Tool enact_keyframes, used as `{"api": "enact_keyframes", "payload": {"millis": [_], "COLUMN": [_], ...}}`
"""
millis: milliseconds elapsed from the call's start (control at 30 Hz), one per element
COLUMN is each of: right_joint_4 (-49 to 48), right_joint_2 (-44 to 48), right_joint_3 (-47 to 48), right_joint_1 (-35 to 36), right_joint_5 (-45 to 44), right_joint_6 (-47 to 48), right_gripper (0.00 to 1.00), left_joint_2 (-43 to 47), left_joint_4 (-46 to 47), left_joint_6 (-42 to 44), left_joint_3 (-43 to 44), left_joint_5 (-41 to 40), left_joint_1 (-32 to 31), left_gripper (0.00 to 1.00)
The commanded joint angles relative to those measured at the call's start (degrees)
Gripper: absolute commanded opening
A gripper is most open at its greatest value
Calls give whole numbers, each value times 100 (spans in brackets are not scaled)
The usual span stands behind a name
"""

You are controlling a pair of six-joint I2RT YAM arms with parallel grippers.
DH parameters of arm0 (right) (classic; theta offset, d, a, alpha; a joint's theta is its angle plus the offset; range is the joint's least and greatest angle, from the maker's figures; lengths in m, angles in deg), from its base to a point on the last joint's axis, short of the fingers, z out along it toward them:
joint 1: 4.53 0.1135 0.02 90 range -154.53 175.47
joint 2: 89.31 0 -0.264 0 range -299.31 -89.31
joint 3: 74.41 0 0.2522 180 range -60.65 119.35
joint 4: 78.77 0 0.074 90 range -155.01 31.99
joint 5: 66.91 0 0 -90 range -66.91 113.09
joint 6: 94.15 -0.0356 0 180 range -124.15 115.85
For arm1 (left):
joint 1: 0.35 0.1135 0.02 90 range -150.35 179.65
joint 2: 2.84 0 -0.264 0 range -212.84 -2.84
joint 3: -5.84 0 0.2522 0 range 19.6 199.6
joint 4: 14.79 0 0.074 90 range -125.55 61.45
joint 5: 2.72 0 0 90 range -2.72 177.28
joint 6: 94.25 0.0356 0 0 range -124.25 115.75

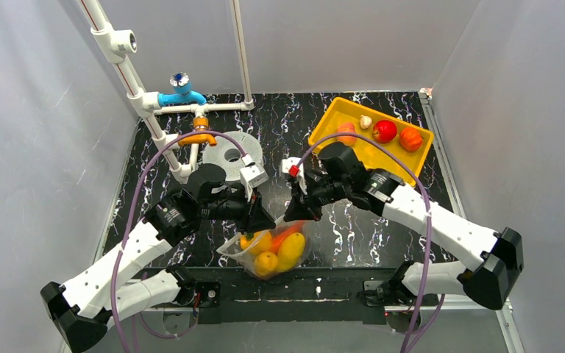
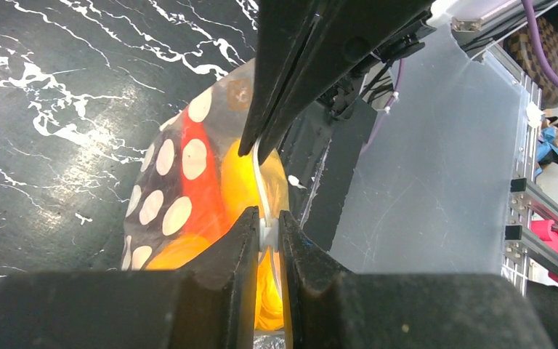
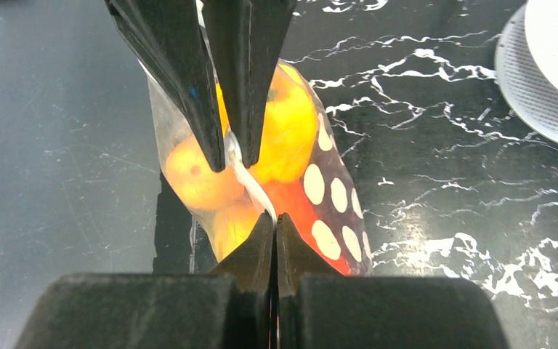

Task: Place the food in the zip-top bag and seal the zipper
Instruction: Zip the zipper food storage bag at the center of the board.

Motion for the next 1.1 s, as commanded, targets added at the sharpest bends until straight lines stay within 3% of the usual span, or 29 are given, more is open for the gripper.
{"api": "enact_keyframes", "payload": {"millis": [0, 200, 667, 833, 1067], "right_joint_4": [-1254, -2335, -2151, -2154, -2155], "right_joint_2": [762, 1761, 2066, 2165, 2167], "right_joint_3": [-785, -1810, -2004, -2050, -2068], "right_joint_1": [-429, -769, -1002, -1088, -1120], "right_joint_5": [-954, -2319, -4231, -4476, -4109], "right_joint_6": [-613, -1335, -1936, -1957, -1903], "right_gripper": [1, 1, 1, 1, 1], "left_joint_2": [303, 477, 700, 991, 1256], "left_joint_4": [-232, -472, -968, -1289, -1417], "left_joint_6": [41, 122, 235, 272, 217], "left_joint_3": [86, 76, 170, 122, 24], "left_joint_5": [50, -238, -606, -811, -1051], "left_joint_1": [-21, -23, -20, -21, -24], "left_gripper": [0, 0, 0, 0, 0]}}
